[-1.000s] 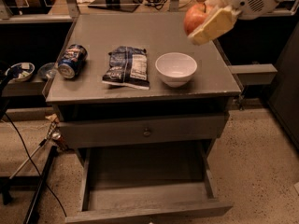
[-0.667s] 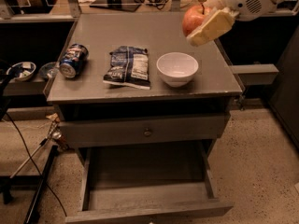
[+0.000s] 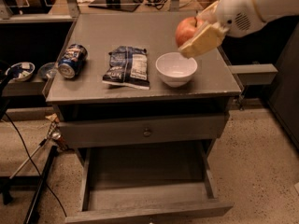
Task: Place apple into middle drawer
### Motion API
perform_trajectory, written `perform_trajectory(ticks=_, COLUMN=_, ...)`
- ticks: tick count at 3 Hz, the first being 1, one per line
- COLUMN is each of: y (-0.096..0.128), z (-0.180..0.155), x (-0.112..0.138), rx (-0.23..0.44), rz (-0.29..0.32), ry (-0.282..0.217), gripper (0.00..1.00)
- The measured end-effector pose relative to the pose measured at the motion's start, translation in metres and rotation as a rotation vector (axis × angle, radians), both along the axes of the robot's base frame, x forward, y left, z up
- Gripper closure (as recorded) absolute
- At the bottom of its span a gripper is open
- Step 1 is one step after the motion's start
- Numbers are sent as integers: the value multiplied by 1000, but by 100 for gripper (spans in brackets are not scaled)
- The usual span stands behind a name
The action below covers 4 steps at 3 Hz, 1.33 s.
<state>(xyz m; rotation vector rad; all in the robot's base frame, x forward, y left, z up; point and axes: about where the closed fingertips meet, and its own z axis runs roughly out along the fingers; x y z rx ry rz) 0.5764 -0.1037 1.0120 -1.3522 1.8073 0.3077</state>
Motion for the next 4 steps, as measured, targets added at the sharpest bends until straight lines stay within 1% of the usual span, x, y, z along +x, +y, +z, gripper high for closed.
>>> perform_trajectory(ticks=1, y=12, z=-18, x=-26, rx=14, rz=-9, ry=37, gripper=100)
perform_trajectory(ticks=2, y=31, z=-47, x=-50, rx=5, rz=21, ry=112, gripper=100)
perform_trajectory(ticks=3, y=33, z=-54, x=-53, rx=0, rz=26, ry=125, gripper=100)
perform_trajectory(ticks=4, y=37, z=-62, x=-60, rx=12, rz=27, ry=137, gripper=100)
